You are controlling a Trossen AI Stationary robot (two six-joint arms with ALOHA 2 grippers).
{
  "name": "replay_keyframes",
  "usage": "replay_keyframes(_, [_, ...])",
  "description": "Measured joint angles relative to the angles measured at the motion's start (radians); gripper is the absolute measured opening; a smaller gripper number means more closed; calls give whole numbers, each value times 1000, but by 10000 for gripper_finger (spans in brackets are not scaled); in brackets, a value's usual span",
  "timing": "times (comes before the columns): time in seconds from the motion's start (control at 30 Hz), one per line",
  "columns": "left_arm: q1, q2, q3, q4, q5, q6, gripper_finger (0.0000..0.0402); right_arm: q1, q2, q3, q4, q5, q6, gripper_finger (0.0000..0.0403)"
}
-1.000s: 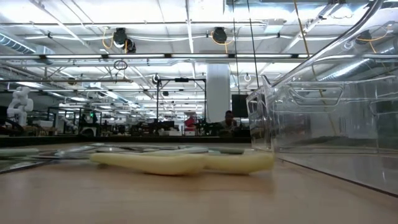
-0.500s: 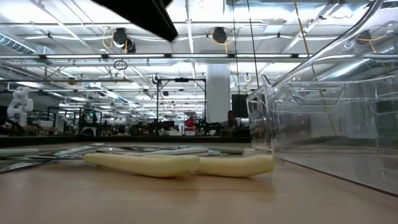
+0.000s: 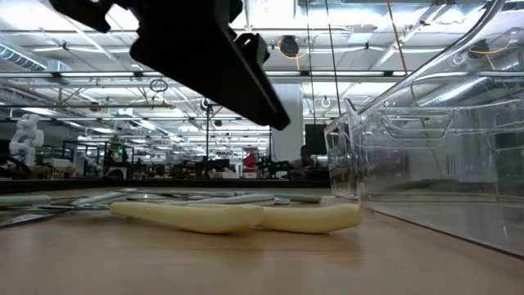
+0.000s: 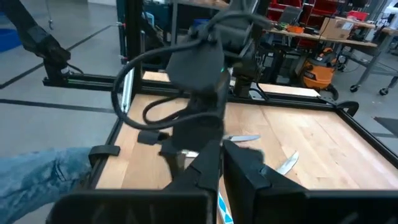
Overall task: Sort silverware by color (type)
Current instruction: Put the yellow knife into the bottom right transparent bin
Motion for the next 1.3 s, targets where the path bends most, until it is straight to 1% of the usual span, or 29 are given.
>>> replay_keyframes(0.1, [-6, 32, 0, 54, 13, 36, 218, 6, -6, 0, -12, 0, 5, 16])
replay_keyframes(0.33, [11, 91, 0, 115, 23, 56, 220, 20, -6, 0, -29, 0, 30, 16])
replay_keyframes(0.43, [24, 119, 1, 187, 54, 61, 220, 25, -6, 0, -27, 0, 32, 16])
replay_keyframes(0.67, [44, 142, 0, 194, 134, 74, 220, 28, -6, 0, -30, 0, 32, 16])
replay_keyframes(0.83, [43, 142, 0, 223, 135, 74, 220, 28, -6, 0, -34, 0, 32, 16])
replay_keyframes(0.93, [39, 156, 1, 278, 132, 74, 220, 28, -6, 0, -34, -1, 42, 16])
replay_keyframes(1.03, [33, 176, 0, 294, 88, 82, 220, 28, -6, 0, -37, -1, 54, 16])
replay_keyframes(1.17, [34, 186, -1, 260, 75, 77, 220, 31, -6, 0, -45, 0, 55, 16])
replay_keyframes(1.3, [35, 204, -1, 293, 72, 71, 220, 32, -6, 0, -50, 0, 54, 16])
